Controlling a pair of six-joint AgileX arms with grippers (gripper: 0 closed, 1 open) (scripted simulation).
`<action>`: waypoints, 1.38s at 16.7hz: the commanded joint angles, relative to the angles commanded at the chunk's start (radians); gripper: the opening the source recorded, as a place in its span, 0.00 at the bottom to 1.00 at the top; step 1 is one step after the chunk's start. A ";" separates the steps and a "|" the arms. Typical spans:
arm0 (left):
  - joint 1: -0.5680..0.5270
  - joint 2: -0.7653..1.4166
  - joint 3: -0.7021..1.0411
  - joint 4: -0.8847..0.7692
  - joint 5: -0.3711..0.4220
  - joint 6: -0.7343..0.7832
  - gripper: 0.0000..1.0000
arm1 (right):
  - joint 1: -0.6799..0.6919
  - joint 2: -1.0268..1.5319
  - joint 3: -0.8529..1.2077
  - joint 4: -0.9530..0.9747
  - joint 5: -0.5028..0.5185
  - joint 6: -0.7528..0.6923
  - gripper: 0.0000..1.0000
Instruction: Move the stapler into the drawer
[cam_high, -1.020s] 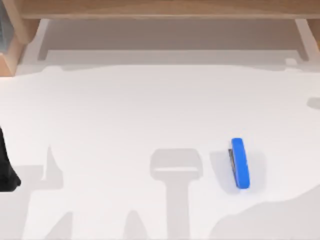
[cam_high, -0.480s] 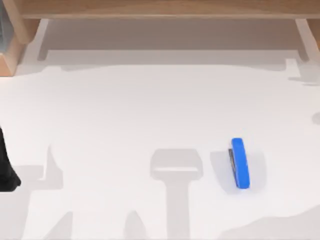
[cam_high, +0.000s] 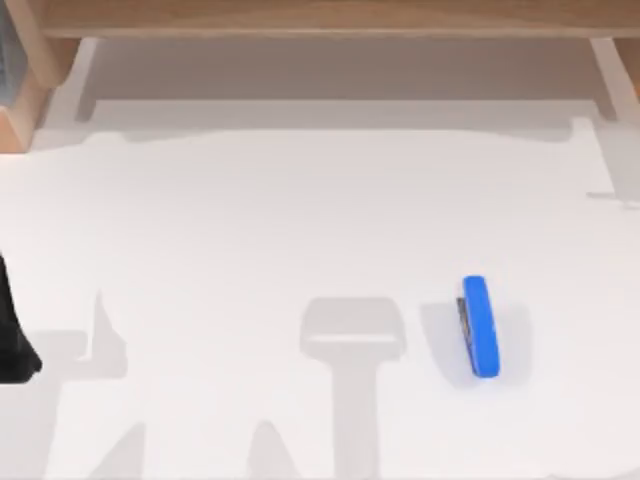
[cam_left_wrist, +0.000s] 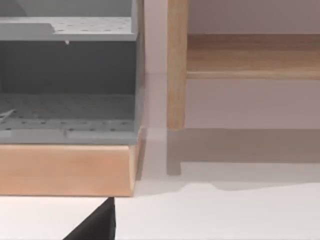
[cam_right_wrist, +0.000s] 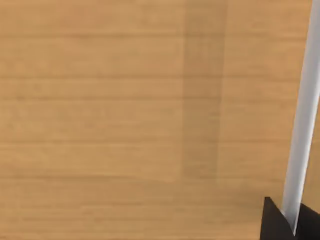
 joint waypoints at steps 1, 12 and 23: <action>0.000 0.000 0.000 0.000 0.000 0.000 1.00 | -0.011 -0.011 -0.023 0.017 -0.011 0.000 0.00; 0.000 0.000 0.000 0.000 0.000 0.000 1.00 | -0.084 -0.059 -0.160 0.112 -0.092 -0.002 0.00; 0.000 0.000 0.000 0.000 0.000 0.000 1.00 | -0.138 -0.094 -0.249 0.171 -0.141 0.001 0.30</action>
